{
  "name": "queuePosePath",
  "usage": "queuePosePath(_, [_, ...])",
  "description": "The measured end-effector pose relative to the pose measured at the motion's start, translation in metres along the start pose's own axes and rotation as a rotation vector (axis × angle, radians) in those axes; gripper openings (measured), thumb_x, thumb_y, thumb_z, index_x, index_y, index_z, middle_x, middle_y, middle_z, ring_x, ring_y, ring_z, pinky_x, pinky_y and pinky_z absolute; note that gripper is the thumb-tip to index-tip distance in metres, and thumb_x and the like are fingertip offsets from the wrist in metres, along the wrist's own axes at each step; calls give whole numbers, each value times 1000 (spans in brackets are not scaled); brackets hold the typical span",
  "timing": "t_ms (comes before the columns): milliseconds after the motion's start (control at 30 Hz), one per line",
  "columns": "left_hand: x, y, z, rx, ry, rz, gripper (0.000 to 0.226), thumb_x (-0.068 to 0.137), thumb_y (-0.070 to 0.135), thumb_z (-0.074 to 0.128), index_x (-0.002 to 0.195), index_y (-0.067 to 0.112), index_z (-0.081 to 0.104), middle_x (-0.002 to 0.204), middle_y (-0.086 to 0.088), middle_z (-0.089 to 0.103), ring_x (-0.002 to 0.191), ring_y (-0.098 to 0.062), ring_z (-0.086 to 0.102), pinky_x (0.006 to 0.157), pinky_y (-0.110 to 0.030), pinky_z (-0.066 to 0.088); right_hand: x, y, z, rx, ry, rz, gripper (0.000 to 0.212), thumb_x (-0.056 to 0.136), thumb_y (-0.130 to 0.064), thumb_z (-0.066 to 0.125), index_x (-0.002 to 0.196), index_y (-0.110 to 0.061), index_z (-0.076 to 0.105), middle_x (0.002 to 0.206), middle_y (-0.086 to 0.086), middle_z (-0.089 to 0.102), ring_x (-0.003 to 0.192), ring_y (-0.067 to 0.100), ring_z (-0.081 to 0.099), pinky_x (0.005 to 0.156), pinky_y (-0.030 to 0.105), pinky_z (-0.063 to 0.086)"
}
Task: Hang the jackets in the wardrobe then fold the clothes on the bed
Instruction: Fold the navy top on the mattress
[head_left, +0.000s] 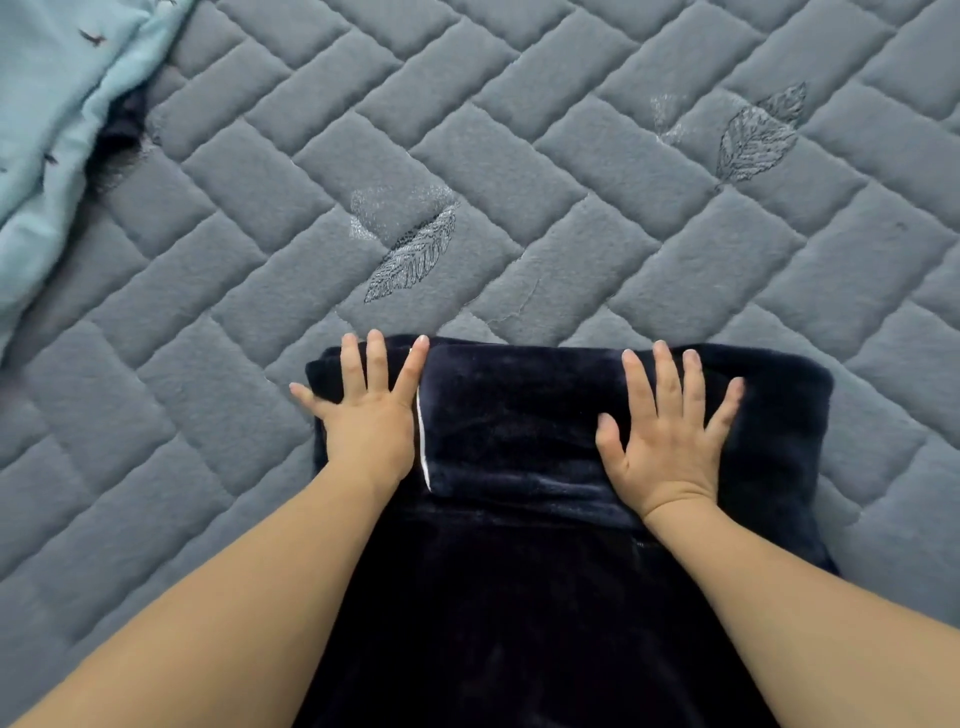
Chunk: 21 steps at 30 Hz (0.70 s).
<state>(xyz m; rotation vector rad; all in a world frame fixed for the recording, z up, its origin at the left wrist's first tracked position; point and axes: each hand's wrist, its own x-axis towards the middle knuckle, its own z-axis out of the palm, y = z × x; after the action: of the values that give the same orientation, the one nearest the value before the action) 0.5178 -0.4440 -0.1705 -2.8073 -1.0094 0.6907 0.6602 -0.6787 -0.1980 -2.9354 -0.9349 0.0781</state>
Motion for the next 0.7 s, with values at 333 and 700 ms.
queuePosePath(333, [-137,-3,53,-312,249,208,79,90,34,39,155,30,-5,164,4,-6,149,-17,-18,113,-68,-4,-131,-32,-16,11,-112,-27,72,92,-51,17,154,-14,14,162,12,7,149,30,6,119,54,3])
queuePosePath(700, [-301,-22,112,-224,-145,394,87,84,66,33,152,38,-12,161,2,-19,145,-21,-27,110,-65,-16,-296,-30,-32,-83,-546,-54,77,96,-62,14,145,-25,-30,151,5,-38,144,29,-29,114,58,-12])
